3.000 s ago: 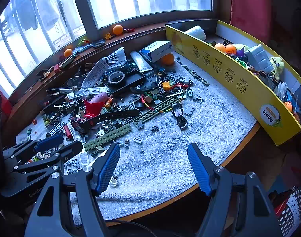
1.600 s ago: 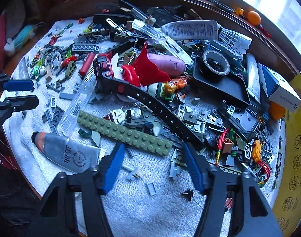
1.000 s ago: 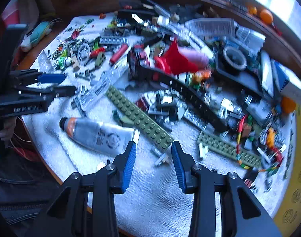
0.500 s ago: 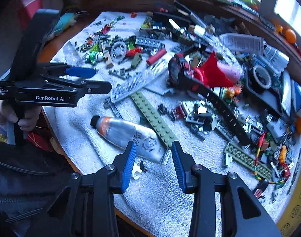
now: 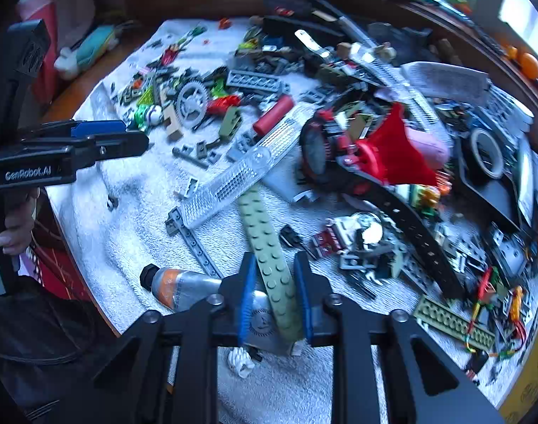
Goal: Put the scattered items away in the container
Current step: 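Grasp the long green Lego plate with the right gripper while the left gripper grasps a small green brick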
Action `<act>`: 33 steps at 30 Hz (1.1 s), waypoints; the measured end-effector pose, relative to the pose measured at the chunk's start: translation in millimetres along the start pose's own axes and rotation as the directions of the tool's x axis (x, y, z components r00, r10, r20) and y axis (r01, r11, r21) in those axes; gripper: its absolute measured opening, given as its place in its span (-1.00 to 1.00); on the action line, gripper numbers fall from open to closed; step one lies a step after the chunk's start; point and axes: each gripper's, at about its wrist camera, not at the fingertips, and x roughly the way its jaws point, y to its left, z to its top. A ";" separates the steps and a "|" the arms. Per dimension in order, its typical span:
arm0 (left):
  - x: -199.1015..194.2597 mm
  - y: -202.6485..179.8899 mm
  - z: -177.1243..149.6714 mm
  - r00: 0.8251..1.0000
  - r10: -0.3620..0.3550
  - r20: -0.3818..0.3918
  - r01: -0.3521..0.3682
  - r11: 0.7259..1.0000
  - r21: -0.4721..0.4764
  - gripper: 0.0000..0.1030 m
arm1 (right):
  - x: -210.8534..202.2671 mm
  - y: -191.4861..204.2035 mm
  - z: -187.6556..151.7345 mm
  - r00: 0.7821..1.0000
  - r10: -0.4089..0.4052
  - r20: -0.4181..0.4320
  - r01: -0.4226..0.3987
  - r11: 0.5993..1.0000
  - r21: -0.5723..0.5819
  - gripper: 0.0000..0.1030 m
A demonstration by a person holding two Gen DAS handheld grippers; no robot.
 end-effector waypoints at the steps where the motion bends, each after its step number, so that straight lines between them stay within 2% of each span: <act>1: -0.7 -2.5 2.2 1.000 0.006 0.006 -0.006 1.000 0.024 0.36 | -4.0 -3.6 -1.7 1.000 -0.003 0.008 0.003 1.000 0.016 -0.65; 5: -2.5 -17.3 10.1 1.000 -0.022 -0.004 0.022 0.994 0.108 0.36 | -18.6 -17.4 -13.4 0.999 -0.025 0.024 0.024 0.997 0.068 -0.69; 11: 8.9 -52.9 16.2 0.996 -0.090 -0.029 0.094 0.975 0.204 0.36 | -15.0 -45.1 -47.1 0.993 -0.113 -0.033 0.117 0.980 0.160 -0.72; 13: 17.2 -61.9 15.7 0.994 -0.111 -0.027 0.114 0.969 0.218 0.17 | -13.9 -52.2 -56.3 0.995 -0.090 -0.028 0.094 0.973 0.209 -0.72; 15: 27.2 -64.1 17.7 0.992 -0.121 -0.044 0.127 0.970 0.206 -0.43 | -15.4 -56.1 -59.4 0.997 -0.082 -0.009 0.082 0.967 0.242 -0.72; 16: 34.1 -62.9 19.2 0.990 -0.127 -0.065 0.137 0.974 0.180 -0.48 | -15.5 -58.0 -60.6 0.997 -0.079 0.001 0.076 0.962 0.260 -0.72; 22: 48.4 -55.0 24.2 0.992 -0.112 -0.062 0.119 0.985 0.124 -0.48 | -19.6 -69.9 -73.5 0.995 -0.059 0.084 0.023 0.923 0.385 -0.70; 27: 54.7 -60.6 30.2 0.996 -0.076 -0.035 0.080 0.987 0.137 -0.48 | -25.2 -74.1 -77.1 0.990 -0.027 0.136 -0.046 0.862 0.505 -0.70; 28: 55.3 -59.8 31.0 0.997 -0.068 -0.023 0.070 0.989 0.131 -0.53 | -25.2 -75.6 -77.8 0.990 -0.022 0.142 -0.057 0.847 0.528 -0.70; 30: 55.9 -50.2 32.1 0.999 -0.053 -0.003 0.053 0.995 0.080 -0.75 | -24.2 -74.2 -77.0 0.990 -0.023 0.142 -0.058 0.840 0.540 -0.70; 33: 52.5 -39.2 30.0 0.996 -0.090 -0.005 0.090 0.995 0.054 -0.77 | -25.4 -72.7 -79.2 0.991 -0.037 0.128 -0.036 0.850 0.526 -0.70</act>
